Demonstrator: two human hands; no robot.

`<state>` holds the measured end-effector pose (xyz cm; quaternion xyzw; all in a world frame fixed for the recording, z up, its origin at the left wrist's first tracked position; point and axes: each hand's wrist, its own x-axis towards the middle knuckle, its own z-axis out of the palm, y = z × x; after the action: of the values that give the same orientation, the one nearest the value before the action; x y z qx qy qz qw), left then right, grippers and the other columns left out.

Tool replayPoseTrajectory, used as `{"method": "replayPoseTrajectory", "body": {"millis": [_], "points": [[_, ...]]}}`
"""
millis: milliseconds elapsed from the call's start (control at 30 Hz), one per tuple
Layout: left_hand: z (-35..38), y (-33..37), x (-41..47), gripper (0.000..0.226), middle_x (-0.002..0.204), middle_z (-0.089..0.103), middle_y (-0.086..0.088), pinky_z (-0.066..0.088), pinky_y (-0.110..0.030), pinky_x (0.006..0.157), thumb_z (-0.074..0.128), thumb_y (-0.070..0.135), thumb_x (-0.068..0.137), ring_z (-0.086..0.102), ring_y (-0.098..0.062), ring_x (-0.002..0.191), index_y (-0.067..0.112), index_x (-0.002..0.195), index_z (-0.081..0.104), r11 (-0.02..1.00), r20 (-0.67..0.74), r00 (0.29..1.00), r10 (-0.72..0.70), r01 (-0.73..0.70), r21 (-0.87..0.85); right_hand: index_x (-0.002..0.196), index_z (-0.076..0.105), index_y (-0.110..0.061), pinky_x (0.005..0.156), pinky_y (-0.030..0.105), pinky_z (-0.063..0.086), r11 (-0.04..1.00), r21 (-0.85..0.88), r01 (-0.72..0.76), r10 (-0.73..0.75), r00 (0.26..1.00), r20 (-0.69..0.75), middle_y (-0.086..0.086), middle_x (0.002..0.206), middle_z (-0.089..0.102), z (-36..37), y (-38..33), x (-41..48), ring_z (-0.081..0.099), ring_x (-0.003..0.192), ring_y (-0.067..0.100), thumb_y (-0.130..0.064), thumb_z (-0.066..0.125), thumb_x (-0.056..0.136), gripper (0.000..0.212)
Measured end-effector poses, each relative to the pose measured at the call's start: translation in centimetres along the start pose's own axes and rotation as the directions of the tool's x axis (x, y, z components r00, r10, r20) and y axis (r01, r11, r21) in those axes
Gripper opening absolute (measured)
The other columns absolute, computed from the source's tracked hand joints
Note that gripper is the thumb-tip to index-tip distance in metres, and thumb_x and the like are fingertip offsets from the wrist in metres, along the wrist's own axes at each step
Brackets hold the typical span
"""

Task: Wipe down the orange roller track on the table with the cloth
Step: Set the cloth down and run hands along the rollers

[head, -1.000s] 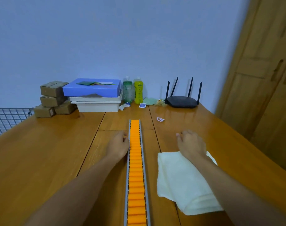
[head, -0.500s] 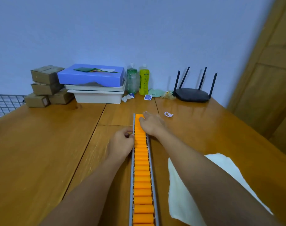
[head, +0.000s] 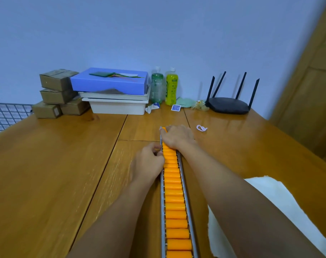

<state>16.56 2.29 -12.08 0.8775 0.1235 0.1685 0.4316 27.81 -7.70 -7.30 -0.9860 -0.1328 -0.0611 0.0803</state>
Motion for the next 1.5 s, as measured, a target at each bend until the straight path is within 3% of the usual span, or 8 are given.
{"method": "replayPoseTrajectory", "body": {"millis": [133, 300, 400, 567, 700, 900, 1133, 1500], "points": [[-0.1, 0.1, -0.1, 0.026, 0.103, 0.072, 0.013, 0.051, -0.032, 0.072, 0.058, 0.032, 0.097, 0.066, -0.012, 0.089, 0.035, 0.121, 0.068, 1.000, -0.004, 1.000, -0.003, 0.003, -0.008, 0.129, 0.064, -0.015, 0.085, 0.040, 0.041, 1.000, -0.022, 0.001, -0.001, 1.000, -0.012, 0.014, 0.128, 0.064, -0.1, -0.3, -1.5, 0.058, 0.119, 0.032, -0.051, 0.023, 0.103, 0.061], [-0.1, 0.2, -0.3, 0.027, 0.110, 0.073, 0.011, 0.053, -0.033, 0.077, 0.059, 0.031, 0.097, 0.066, -0.014, 0.094, 0.033, 0.122, 0.068, 1.000, -0.015, 1.000, -0.004, 0.003, -0.015, 0.122, 0.067, -0.017, 0.080, 0.038, 0.036, 1.000, 0.015, 0.020, -0.020, 1.000, 0.012, 0.014, 0.127, 0.064, -0.9, 0.0, -3.4, 0.057, 0.116, 0.032, -0.044, 0.022, 0.104, 0.056], [-0.1, 0.1, -0.2, 0.026, 0.107, 0.073, 0.011, 0.052, -0.032, 0.073, 0.059, 0.032, 0.097, 0.066, -0.012, 0.090, 0.034, 0.121, 0.069, 1.000, -0.008, 1.000, 0.005, -0.005, -0.023, 0.119, 0.067, -0.016, 0.080, 0.037, 0.036, 0.999, 0.033, 0.022, -0.022, 1.000, 0.017, 0.013, 0.126, 0.064, -1.2, -0.2, -4.5, 0.058, 0.114, 0.031, -0.043, 0.022, 0.104, 0.055], [-0.3, 0.2, -0.3, 0.027, 0.099, 0.073, 0.014, 0.058, -0.040, 0.080, 0.058, 0.034, 0.095, 0.068, -0.012, 0.090, 0.037, 0.119, 0.070, 0.998, 0.012, 1.000, -0.006, 0.007, -0.062, 0.117, 0.068, -0.016, 0.081, 0.038, 0.038, 0.997, 0.072, 0.009, -0.009, 1.000, 0.005, 0.013, 0.123, 0.065, -1.4, -0.2, -6.3, 0.059, 0.112, 0.030, -0.042, 0.022, 0.103, 0.054], [-0.3, 0.2, -0.4, 0.031, 0.101, 0.074, 0.009, 0.054, -0.035, 0.074, 0.060, 0.032, 0.093, 0.068, -0.015, 0.091, 0.034, 0.122, 0.071, 0.997, 0.007, 1.000, -0.001, 0.001, -0.081, 0.117, 0.068, -0.015, 0.083, 0.040, 0.039, 0.998, 0.062, 0.013, -0.013, 1.000, 0.000, 0.013, 0.122, 0.065, -1.5, -0.2, -7.9, 0.059, 0.111, 0.030, -0.041, 0.022, 0.103, 0.054], [-0.7, 0.4, -0.9, 0.029, 0.104, 0.076, 0.007, 0.060, -0.041, 0.085, 0.062, 0.023, 0.094, 0.069, -0.014, 0.095, 0.029, 0.120, 0.074, 0.988, 0.005, 1.000, -0.008, 0.009, -0.155, 0.109, 0.069, -0.014, 0.074, 0.037, 0.038, 0.999, 0.027, 0.028, -0.028, 1.000, -0.013, 0.012, 0.113, 0.066, -1.9, -0.4, -10.5, 0.060, 0.102, 0.029, -0.041, 0.023, 0.104, 0.053], [-1.4, 0.7, -2.1, 0.027, 0.103, 0.078, 0.002, 0.058, -0.036, 0.088, 0.064, 0.010, 0.091, 0.069, -0.016, 0.098, 0.019, 0.112, 0.080, 0.981, -0.016, 1.000, -0.004, 0.000, -0.196, 0.110, 0.067, -0.014, 0.072, 0.036, 0.040, 0.998, -0.019, 0.058, -0.058, 0.998, -0.015, 0.011, 0.108, 0.066, -2.5, -0.7, -14.1, 0.059, 0.094, 0.028, -0.044, 0.024, 0.105, 0.053], [-2.6, 0.6, -5.2, 0.021, 0.101, 0.075, 0.001, 0.048, -0.022, 0.070, 0.066, 0.013, 0.095, 0.067, -0.013, 0.095, 0.018, 0.112, 0.077, 0.989, 0.028, 1.000, 0.011, -0.007, -0.144, 0.113, 0.067, -0.014, 0.072, 0.036, 0.041, 0.997, -0.037, 0.074, -0.074, 0.997, -0.011, 0.011, 0.108, 0.065, -3.3, -0.9, -18.6, 0.056, 0.090, 0.026, -0.046, 0.026, 0.104, 0.053]]}}
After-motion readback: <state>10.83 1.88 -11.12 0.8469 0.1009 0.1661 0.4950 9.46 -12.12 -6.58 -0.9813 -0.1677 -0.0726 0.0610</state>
